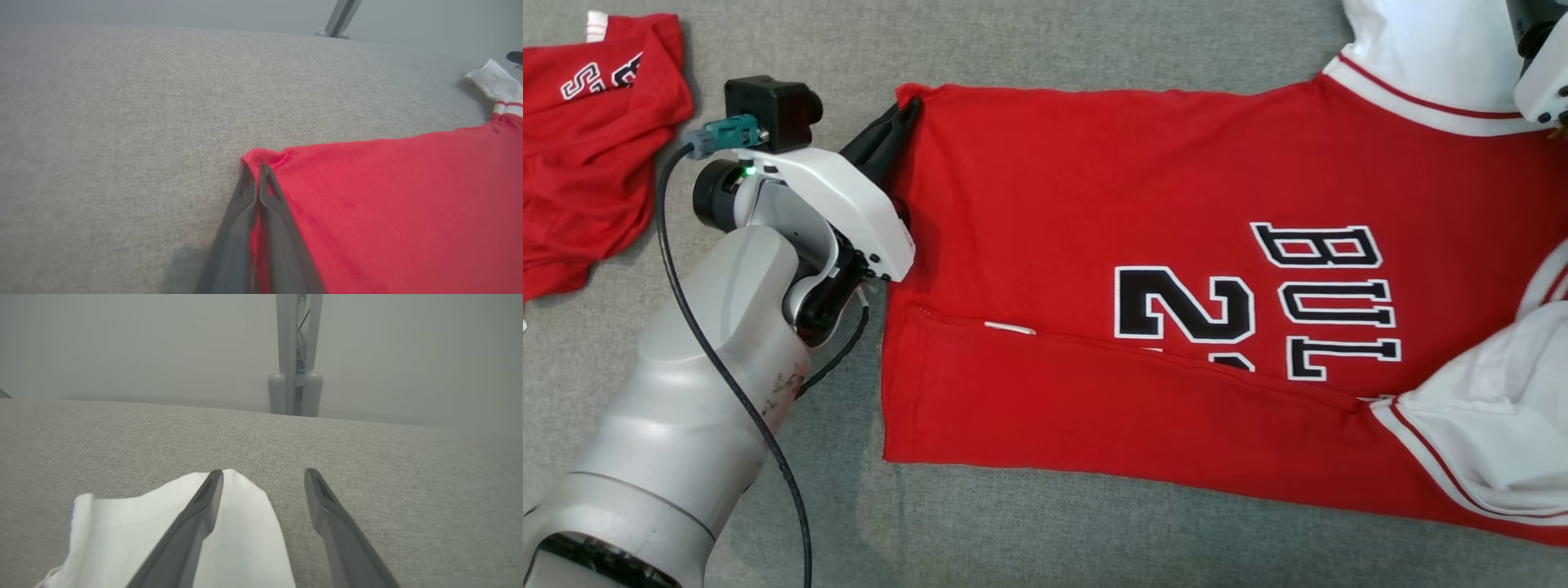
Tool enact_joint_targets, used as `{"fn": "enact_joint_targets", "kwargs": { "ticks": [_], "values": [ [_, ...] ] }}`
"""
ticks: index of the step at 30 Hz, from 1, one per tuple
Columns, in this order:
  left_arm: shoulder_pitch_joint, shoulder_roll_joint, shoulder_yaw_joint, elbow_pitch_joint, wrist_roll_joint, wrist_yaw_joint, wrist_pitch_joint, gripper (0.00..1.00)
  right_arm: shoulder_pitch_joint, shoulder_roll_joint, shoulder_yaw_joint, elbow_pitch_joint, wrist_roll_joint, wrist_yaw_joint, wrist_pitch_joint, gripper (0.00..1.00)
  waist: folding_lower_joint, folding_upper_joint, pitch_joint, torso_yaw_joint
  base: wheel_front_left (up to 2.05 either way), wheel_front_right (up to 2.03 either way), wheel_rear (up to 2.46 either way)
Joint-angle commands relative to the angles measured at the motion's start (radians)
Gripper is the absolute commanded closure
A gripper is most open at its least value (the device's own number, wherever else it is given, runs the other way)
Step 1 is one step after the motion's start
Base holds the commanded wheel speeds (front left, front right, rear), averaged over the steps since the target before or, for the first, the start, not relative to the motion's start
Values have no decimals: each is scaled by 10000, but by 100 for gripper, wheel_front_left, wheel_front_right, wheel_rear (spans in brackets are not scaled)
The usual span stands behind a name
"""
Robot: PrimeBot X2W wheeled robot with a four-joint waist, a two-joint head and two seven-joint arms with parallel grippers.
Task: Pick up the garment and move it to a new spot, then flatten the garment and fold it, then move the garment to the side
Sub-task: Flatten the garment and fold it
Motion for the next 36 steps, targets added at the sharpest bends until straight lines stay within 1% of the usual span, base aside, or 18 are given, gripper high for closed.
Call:
{"fn": "enact_joint_targets", "kwargs": {
  "ticks": [1, 6, 7, 8, 9, 10, 11, 12, 15, 19, 22, 28, 30, 33, 36],
  "values": [
    [-234, 12, -151, 18, -107, -3, -122, 100, -191, -193, 285, 204, 174, -3, 152, 0, 0, 0, 189, 204, 0, 0, 0],
    [-348, 45, -676, 131, -508, -1, -333, 100, -489, -453, 1245, 599, 793, -3, 577, 0, 0, 0, 216, 272, 0, 0, 0],
    [-348, 45, -676, 131, -508, -1, -333, 100, -489, -453, 1245, 599, 793, -3, 577, 0, 0, 0, 216, 272, 0, 0, 0],
    [-376, 61, -767, 143, -588, -1, -395, 100, -506, -512, 1430, 642, 922, -3, 654, 3, 0, 0, 212, 275, 0, 0, 0],
    [-406, 81, -860, 154, -661, -1, -426, 100, -514, -554, 1570, 676, 1118, -3, 741, 33, 0, 0, 211, 276, 0, 0, 0],
    [-429, 100, -947, 170, -732, -1, -481, 100, -512, -603, 1750, 683, 1260, -3, 832, 60, 0, 0, 216, 277, 0, 0, 0],
    [-437, 119, -1023, 188, -814, -1, -511, 100, -512, -670, 1914, 674, 1406, -3, 872, 83, 0, 0, 219, 276, 0, 0, 0],
    [-447, 150, -1091, 213, -898, -2, -565, 100, -512, -727, 2037, 656, 1554, -3, 880, 100, 0, 0, 226, 264, 0, 0, 0],
    [-468, 268, -1265, 265, -1152, 0, -741, 100, -592, -936, 2359, 487, 1913, -3, 663, 100, 0, 0, 213, 202, 0, 0, 0],
    [-428, 474, -1319, 196, -1576, 0, -1028, 100, -659, -1139, 2503, 326, 2493, -3, 214, 100, 0, 0, 47, 83, 0, 0, 0],
    [-454, 689, -1387, 111, -1967, 0, -1166, 100, -735, -1481, 2717, 114, 2802, -3, -138, 100, 0, 0, -129, 3, 0, 0, 0],
    [-591, 920, -1501, -26, -2328, 0, -1343, 100, -683, -1567, 3079, -163, 3298, -3, -473, 100, 0, 0, -242, -92, 0, 0, 0],
    [-477, 1020, -1594, -129, -2391, 0, -1391, 100, -520, -1585, 3213, -433, 3608, -3, -570, 100, 0, 0, -286, -146, 0, 0, 0],
    [-142, 1157, -1658, -379, -2564, 0, -1466, 100, -96, -1736, 3471, -1259, 4254, -3, -680, 100, 0, 0, -407, -263, 0, 0, 0],
    [336, 1374, -1497, -994, -2905, -2, -1568, 100, 535, -2166, 3618, -2384, 4892, -3, -844, 100, 0, 0, -543, -423, 0, 0, 0]
  ]
}}
